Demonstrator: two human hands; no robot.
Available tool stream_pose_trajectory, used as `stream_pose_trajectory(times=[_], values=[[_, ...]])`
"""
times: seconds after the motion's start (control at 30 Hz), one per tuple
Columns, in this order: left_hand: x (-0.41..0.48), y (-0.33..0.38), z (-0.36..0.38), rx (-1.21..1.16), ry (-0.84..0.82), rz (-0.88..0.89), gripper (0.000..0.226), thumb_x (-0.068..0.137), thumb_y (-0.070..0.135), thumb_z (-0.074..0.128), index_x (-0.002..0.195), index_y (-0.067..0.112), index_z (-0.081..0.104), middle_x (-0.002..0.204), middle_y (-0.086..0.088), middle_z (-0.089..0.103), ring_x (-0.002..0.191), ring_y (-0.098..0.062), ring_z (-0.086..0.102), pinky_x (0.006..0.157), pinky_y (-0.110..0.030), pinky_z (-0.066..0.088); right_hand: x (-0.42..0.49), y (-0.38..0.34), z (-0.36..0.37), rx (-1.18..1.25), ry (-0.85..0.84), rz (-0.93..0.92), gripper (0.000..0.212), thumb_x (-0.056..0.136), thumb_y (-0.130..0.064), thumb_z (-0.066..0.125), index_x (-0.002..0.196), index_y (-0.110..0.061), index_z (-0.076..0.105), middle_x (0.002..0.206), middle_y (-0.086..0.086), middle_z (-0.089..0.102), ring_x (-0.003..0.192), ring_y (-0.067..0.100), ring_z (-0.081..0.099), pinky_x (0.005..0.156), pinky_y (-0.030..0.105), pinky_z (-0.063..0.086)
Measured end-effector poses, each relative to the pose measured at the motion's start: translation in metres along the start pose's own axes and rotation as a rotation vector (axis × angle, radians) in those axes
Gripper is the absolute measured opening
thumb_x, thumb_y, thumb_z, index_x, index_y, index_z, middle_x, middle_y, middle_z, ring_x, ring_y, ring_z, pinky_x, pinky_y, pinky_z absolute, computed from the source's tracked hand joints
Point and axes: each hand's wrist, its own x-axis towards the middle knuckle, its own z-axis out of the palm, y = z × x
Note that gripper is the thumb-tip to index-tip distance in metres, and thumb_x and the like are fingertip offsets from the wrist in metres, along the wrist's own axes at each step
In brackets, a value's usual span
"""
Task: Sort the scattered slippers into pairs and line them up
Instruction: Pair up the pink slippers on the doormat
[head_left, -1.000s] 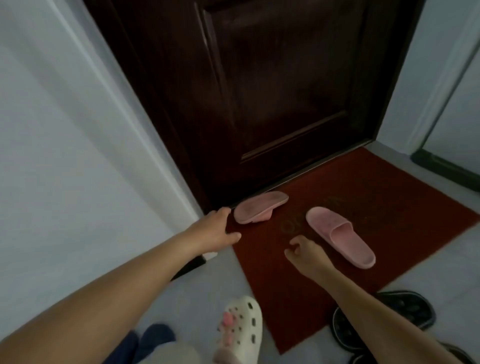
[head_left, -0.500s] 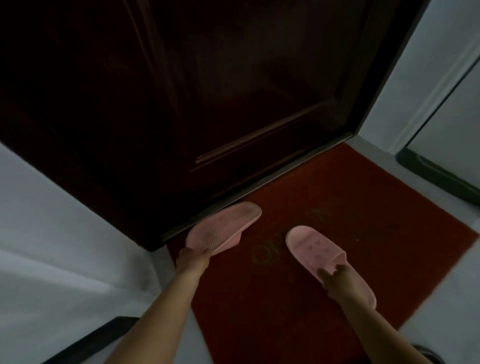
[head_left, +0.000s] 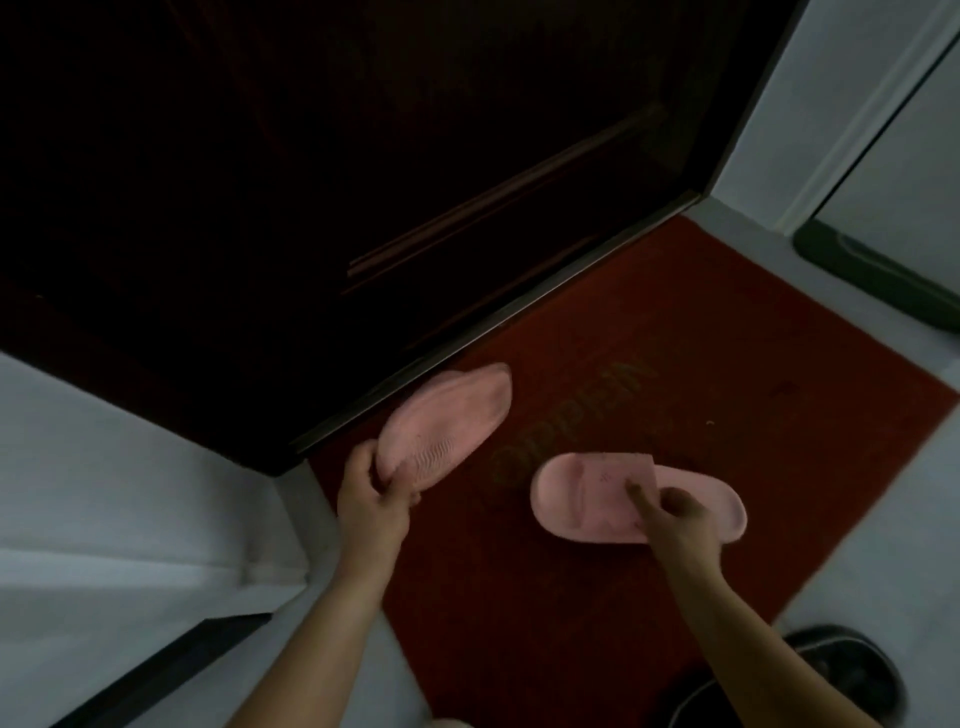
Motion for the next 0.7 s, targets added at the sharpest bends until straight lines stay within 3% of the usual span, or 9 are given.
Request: stream_pose_trajectory(times=[0.1,0.17,0.23,0.3,0.37,0.47,0.53,0.6,0.7], values=[[-0.014,0.01,-0.011,0.427,-0.088,0.566,0.023,0.087,0.011,0.061,0.1,0.029,0.054,0.095,0.015,0.056,0.087,0.006,0.055,0.074,-0.009,0.043,-0.008,0.009,-0.015,-0.085,0.033,-0.134,0.015,0.086,-0.039,0.06,0.085,-0.024,0.059,0.073,-0.009,0.063,0.06,0.011,0.06,0.051,0.03,0.052],[-0.031,-0.005,-0.007,0.591,-0.189,0.731,0.026,0.077,0.002,0.065,0.097,0.018,0.061,0.099,0.004,0.062,0.095,-0.005,0.056,0.083,-0.015,0.044,-0.015,0.01,-0.02,-0.149,-0.03,-0.192,0.014,0.085,-0.035,0.062,0.078,-0.024,0.06,0.068,-0.005,0.063,0.052,0.011,0.057,0.045,0.025,0.045],[-0.051,-0.032,0.0,0.782,-0.385,0.654,0.036,0.074,-0.004,0.063,0.106,0.011,0.063,0.118,-0.004,0.061,0.111,-0.018,0.054,0.092,-0.025,0.046,-0.022,0.012,-0.019,-0.247,-0.113,-0.258,0.015,0.083,-0.031,0.064,0.071,-0.025,0.058,0.064,-0.004,0.06,0.05,0.012,0.054,0.045,0.024,0.04],[-0.064,-0.064,0.002,0.955,-0.629,0.52,0.043,0.086,0.001,0.045,0.127,0.014,0.05,0.144,0.0,0.04,0.132,-0.017,0.036,0.102,-0.026,0.038,-0.029,0.015,-0.015,-0.326,-0.177,-0.316,0.018,0.08,-0.028,0.067,0.067,-0.025,0.056,0.062,-0.005,0.057,0.051,0.009,0.052,0.046,0.022,0.037],[-0.071,-0.08,0.0,1.104,-0.759,0.481,0.047,0.09,0.009,0.039,0.136,0.019,0.041,0.152,0.004,0.028,0.139,-0.014,0.025,0.103,-0.029,0.035,-0.032,0.019,-0.01,-0.385,-0.266,-0.332,0.012,0.08,-0.028,0.067,0.073,-0.026,0.058,0.069,-0.005,0.061,0.057,0.008,0.056,0.046,0.018,0.038],[-0.07,-0.08,0.001,1.037,-0.618,0.527,0.037,0.083,0.018,0.048,0.119,0.018,0.055,0.134,0.0,0.049,0.122,-0.023,0.047,0.09,-0.032,0.044,-0.03,0.024,-0.002,-0.448,-0.342,-0.34,0.009,0.081,-0.028,0.067,0.085,-0.023,0.06,0.083,-0.007,0.063,0.069,0.006,0.06,0.051,0.015,0.043],[-0.063,-0.072,0.005,0.988,-0.507,0.498,0.035,0.084,0.021,0.049,0.118,0.017,0.056,0.125,0.002,0.052,0.113,-0.021,0.049,0.089,-0.033,0.044,-0.027,0.023,0.003,-0.509,-0.349,-0.349,0.012,0.081,-0.027,0.066,0.09,-0.022,0.061,0.09,-0.007,0.059,0.075,0.007,0.059,0.056,0.014,0.042],[-0.055,-0.064,0.01,0.848,-0.366,0.397,0.029,0.088,0.022,0.052,0.116,0.017,0.057,0.119,0.001,0.053,0.109,-0.018,0.049,0.089,-0.029,0.042,-0.025,0.018,0.006,-0.554,-0.323,-0.393,0.016,0.079,-0.027,0.066,0.093,-0.019,0.062,0.09,-0.007,0.056,0.081,0.011,0.058,0.061,0.019,0.045],[-0.047,-0.045,0.016,0.55,-0.228,0.18,0.026,0.088,0.034,0.059,0.111,0.023,0.057,0.112,0.005,0.056,0.103,-0.009,0.053,0.08,-0.015,0.04,-0.03,-0.001,0.014,-0.441,-0.258,-0.534,0.01,0.074,-0.024,0.068,0.079,-0.019,0.06,0.078,-0.008,0.056,0.075,0.014,0.055,0.059,0.025,0.046]])
